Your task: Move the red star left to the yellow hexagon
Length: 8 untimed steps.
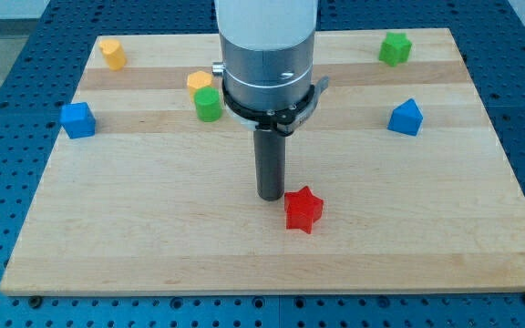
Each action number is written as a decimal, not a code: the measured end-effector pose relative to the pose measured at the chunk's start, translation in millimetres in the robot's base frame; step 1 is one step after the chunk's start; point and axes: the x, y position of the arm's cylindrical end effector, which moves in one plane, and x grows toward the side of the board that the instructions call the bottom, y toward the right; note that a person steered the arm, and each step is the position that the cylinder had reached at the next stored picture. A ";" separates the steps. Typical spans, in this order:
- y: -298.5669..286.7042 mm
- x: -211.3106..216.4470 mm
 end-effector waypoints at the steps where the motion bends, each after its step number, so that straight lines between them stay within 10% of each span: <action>1: -15.4 0.0; 7: 129.5 42.6; 8: 65.6 -42.2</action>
